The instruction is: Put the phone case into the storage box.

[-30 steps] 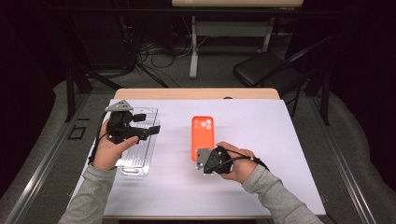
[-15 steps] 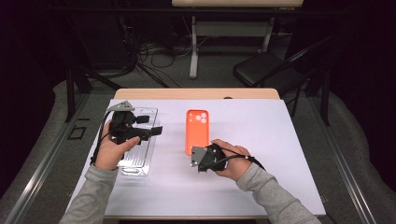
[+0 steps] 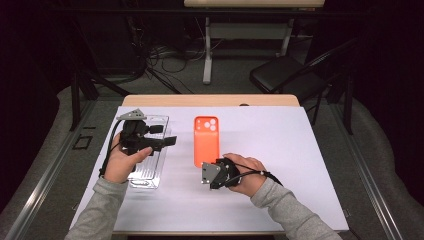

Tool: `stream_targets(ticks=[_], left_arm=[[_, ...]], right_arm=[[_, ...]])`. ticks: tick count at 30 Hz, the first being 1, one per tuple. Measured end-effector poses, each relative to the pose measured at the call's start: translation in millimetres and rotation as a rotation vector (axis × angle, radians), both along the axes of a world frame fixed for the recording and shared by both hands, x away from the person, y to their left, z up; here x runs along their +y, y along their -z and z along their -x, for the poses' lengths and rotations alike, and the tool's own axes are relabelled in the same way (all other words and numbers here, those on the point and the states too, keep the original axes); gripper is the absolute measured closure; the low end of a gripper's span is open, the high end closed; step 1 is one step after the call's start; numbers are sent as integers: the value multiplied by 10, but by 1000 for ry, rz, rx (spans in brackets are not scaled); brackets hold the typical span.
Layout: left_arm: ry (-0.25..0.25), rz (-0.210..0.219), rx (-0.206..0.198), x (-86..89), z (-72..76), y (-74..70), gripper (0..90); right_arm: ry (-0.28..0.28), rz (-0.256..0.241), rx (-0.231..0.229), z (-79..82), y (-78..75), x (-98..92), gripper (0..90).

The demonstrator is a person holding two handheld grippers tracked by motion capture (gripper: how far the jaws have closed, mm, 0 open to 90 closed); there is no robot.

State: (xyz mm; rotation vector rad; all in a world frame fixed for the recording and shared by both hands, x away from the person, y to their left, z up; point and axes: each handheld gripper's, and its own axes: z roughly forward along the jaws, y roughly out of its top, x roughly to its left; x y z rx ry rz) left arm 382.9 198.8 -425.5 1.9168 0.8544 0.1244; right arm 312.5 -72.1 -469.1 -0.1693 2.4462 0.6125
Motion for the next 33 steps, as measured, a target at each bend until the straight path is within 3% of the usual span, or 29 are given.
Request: stream_targets(ticks=[3, 14, 20, 25, 30, 33], left_arm=[[23, 14, 26, -51, 1, 29, 260], [55, -6, 76, -218, 12, 127, 347], [33, 21, 119, -234, -2, 171, 387], [22, 39, 162, -241, -13, 202, 439], [17, 66, 247, -249, -12, 227, 458], [24, 87, 273, -245, -22, 249, 490]], right_arm=[[-4, 4, -11, 17, 10, 22, 894], [-7, 39, -25, 51, 79, 92, 893], [-6, 36, -26, 61, 74, 101, 893], [-13, 43, -26, 68, 93, 118, 893], [-18, 41, -38, 87, 97, 145, 892], [-25, 35, -41, 100, 94, 160, 893]])
